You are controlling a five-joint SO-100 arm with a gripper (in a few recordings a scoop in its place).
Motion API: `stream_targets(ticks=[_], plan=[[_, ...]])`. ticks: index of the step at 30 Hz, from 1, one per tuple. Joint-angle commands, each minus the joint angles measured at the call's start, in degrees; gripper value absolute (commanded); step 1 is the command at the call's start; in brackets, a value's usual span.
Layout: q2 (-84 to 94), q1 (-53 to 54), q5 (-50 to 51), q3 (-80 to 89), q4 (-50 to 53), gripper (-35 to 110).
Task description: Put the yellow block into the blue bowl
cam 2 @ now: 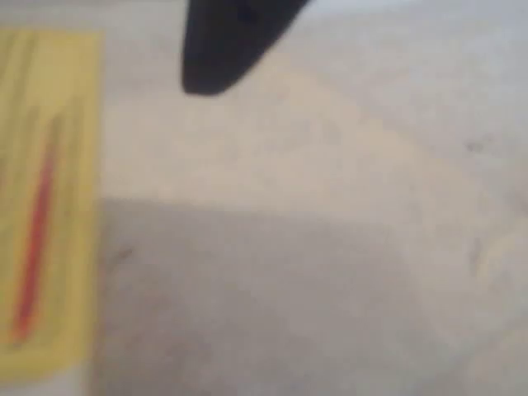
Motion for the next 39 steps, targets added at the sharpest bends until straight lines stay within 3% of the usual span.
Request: stream_targets(ticks=[1, 16, 31, 39], plan=[[0.8, 0.4, -0.8, -5.0, -0.8, 22], [-3.3, -0.4, -0.8, -5.6, -0.9, 22], [-8.7, -1.8, -0.8, -5.5, -8.2, 22], [-9.4, -1.8, 0.0, -5.6, -8.3, 0]])
